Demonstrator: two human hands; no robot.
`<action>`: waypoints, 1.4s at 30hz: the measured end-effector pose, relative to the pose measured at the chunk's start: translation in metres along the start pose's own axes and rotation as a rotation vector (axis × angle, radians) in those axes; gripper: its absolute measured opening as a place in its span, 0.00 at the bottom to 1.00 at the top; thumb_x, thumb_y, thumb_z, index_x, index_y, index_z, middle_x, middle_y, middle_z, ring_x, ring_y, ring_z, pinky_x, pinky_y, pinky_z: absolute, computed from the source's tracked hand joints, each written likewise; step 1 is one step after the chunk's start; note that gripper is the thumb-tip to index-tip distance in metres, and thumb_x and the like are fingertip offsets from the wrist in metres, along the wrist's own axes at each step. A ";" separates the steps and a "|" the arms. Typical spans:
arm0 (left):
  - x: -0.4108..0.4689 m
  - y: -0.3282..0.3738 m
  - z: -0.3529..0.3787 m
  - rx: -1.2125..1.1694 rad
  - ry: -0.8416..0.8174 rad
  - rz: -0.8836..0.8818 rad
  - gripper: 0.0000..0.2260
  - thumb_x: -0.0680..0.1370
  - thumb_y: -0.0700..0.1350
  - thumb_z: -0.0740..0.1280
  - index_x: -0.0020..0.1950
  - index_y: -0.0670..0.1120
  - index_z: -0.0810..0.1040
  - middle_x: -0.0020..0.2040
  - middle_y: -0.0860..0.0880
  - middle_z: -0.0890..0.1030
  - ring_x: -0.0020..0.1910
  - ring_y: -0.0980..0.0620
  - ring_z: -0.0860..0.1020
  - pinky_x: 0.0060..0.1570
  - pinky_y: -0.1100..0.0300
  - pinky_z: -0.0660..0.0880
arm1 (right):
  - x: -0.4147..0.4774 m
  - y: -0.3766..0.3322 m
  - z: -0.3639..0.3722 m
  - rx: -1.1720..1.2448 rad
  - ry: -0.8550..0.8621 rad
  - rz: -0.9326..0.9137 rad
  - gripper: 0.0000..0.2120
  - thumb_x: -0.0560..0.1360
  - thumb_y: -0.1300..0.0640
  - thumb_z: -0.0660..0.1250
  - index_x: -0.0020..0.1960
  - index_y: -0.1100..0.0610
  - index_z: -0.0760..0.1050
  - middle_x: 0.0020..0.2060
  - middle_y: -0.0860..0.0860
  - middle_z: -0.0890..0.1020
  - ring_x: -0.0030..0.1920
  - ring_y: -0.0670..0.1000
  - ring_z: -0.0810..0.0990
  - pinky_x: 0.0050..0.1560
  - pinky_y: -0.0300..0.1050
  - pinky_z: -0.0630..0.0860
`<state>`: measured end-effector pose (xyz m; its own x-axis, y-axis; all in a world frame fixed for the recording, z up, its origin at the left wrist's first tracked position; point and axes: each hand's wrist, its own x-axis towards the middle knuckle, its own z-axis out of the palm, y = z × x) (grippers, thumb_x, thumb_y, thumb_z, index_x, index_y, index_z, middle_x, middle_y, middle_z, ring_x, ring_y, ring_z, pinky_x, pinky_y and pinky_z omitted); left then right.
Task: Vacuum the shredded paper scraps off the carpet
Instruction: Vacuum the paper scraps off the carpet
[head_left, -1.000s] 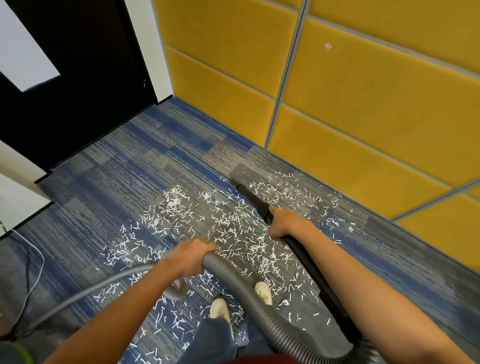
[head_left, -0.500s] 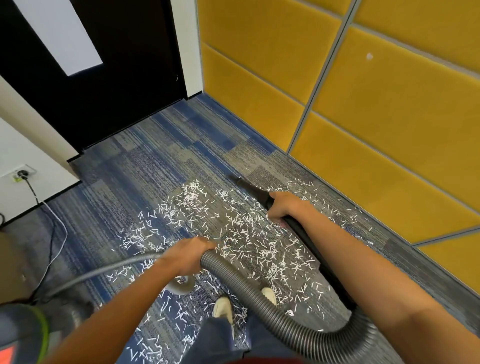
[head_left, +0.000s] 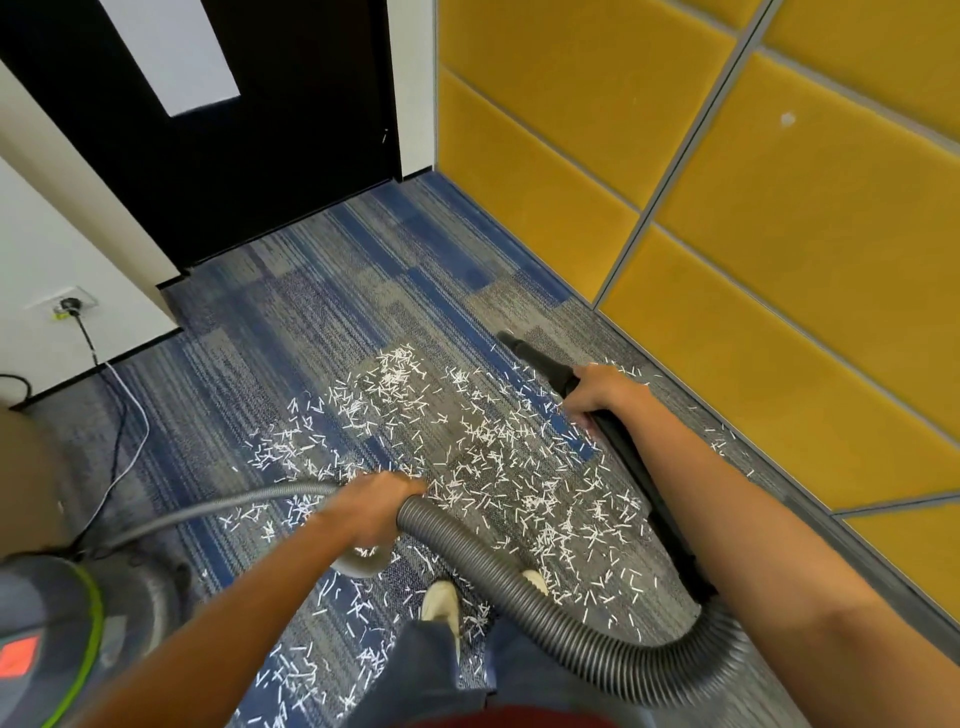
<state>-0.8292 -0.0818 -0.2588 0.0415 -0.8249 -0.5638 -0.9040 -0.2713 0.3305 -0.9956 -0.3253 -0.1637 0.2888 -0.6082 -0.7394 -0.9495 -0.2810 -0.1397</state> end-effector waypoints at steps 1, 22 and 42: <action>-0.001 0.002 0.000 -0.007 -0.002 0.004 0.16 0.71 0.37 0.67 0.43 0.59 0.68 0.41 0.55 0.75 0.38 0.61 0.76 0.31 0.69 0.71 | -0.001 0.001 0.002 0.001 -0.008 0.003 0.34 0.65 0.71 0.66 0.70 0.63 0.64 0.42 0.57 0.79 0.40 0.56 0.81 0.38 0.46 0.80; 0.005 0.050 0.007 -0.001 0.035 0.161 0.08 0.76 0.38 0.64 0.51 0.50 0.73 0.46 0.55 0.74 0.43 0.56 0.74 0.45 0.66 0.72 | -0.056 0.006 0.063 -0.066 -0.043 -0.093 0.42 0.69 0.69 0.63 0.78 0.53 0.50 0.47 0.56 0.76 0.35 0.52 0.79 0.32 0.43 0.77; -0.047 0.006 0.086 -0.148 0.001 -0.052 0.14 0.73 0.45 0.67 0.44 0.63 0.65 0.46 0.58 0.75 0.48 0.51 0.78 0.49 0.44 0.78 | -0.058 -0.070 0.084 -0.250 -0.055 -0.232 0.39 0.70 0.66 0.65 0.76 0.46 0.56 0.48 0.52 0.76 0.39 0.52 0.78 0.44 0.46 0.80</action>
<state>-0.8736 -0.0019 -0.2951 0.0869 -0.8086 -0.5819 -0.8281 -0.3834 0.4090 -0.9567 -0.2078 -0.1668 0.4801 -0.4680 -0.7419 -0.7979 -0.5844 -0.1477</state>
